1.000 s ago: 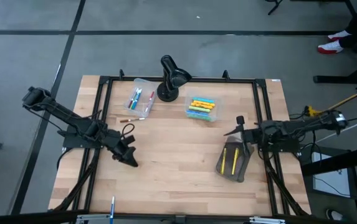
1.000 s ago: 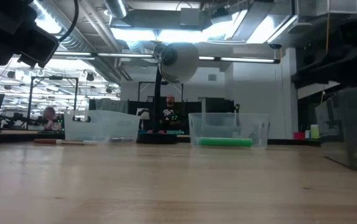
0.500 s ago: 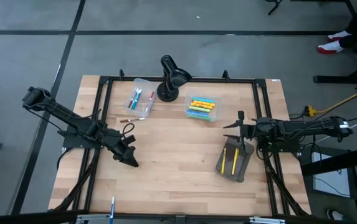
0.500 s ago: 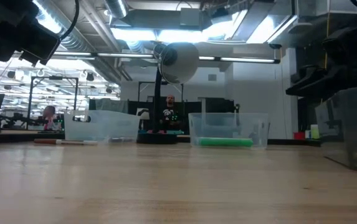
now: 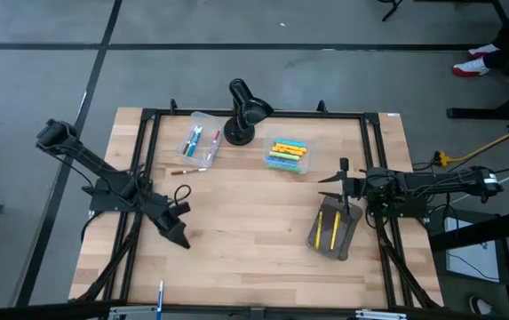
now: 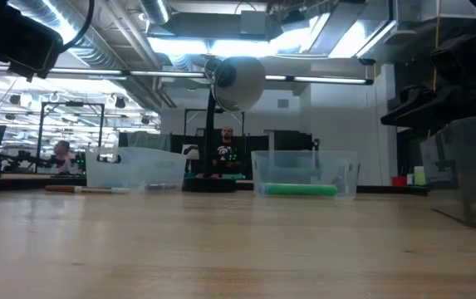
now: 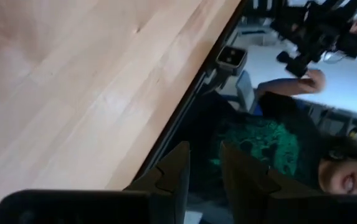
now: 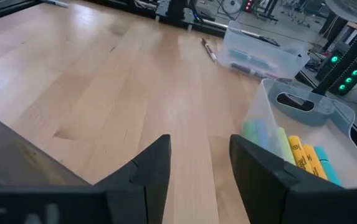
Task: Pick & Place Markers
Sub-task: Put the blue marker pen into the left transparent bin
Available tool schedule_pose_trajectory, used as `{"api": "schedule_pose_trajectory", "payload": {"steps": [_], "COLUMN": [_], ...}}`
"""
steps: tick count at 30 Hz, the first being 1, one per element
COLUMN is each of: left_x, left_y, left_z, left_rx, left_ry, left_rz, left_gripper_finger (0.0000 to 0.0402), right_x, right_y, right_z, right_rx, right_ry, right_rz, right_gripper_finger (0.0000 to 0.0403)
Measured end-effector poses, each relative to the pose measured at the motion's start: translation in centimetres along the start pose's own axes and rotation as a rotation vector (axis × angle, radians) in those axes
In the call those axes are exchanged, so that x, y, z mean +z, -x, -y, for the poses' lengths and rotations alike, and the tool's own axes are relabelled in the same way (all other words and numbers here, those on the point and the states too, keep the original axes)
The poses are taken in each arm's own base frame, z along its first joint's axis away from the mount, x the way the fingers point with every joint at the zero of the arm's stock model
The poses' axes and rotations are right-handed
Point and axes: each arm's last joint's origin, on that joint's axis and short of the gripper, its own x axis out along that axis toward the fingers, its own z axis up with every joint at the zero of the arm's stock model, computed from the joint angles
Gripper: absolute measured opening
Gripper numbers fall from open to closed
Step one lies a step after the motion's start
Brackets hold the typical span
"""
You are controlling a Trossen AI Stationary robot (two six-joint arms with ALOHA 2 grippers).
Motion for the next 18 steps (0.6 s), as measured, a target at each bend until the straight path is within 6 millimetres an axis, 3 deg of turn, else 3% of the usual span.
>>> {"api": "schedule_pose_trajectory", "payload": {"steps": [18], "left_x": [-1.4], "left_y": [-1.2], "left_z": [-0.8], "left_rx": [0.075], "left_ry": [-0.022], "left_rz": [-0.074], "left_gripper_finger": [0.0086], "right_x": [0.0], "right_y": [0.0], "right_z": [0.0], "right_rx": [0.0], "right_ry": [0.0], "right_rz": [0.0], "right_gripper_finger": [0.0163]}}
